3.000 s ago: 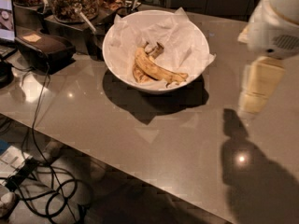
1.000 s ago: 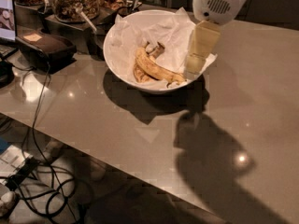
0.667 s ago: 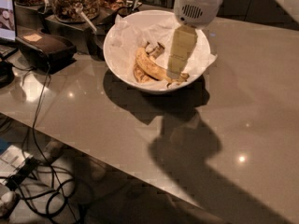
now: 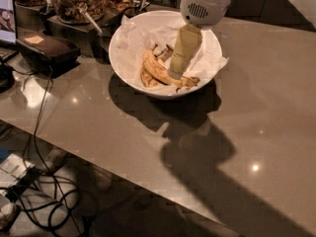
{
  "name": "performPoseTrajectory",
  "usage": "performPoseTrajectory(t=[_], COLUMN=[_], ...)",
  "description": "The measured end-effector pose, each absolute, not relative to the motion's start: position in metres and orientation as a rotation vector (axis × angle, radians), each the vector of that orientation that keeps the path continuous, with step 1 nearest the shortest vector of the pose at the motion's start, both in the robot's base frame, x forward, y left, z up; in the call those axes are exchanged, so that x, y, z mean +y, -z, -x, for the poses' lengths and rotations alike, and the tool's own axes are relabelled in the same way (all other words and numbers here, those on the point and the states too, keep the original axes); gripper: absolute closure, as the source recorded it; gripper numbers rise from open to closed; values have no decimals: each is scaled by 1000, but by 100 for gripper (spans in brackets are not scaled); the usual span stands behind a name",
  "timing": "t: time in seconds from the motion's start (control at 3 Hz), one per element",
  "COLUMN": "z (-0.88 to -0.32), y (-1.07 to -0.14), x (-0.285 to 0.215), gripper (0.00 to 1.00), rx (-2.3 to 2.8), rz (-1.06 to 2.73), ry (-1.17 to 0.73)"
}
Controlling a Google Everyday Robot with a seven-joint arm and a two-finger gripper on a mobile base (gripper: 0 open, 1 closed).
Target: Pick banana from white bowl
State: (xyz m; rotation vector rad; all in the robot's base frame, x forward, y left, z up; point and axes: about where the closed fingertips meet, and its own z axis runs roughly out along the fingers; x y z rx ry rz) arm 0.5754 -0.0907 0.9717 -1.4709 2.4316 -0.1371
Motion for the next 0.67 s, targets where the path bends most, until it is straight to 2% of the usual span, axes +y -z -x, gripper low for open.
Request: performPoseTrajectory(t=[0.67], z=[-610], y=[-944], x=[-60], gripper=[0], rx=[2461], rz=[1525], ry=[14])
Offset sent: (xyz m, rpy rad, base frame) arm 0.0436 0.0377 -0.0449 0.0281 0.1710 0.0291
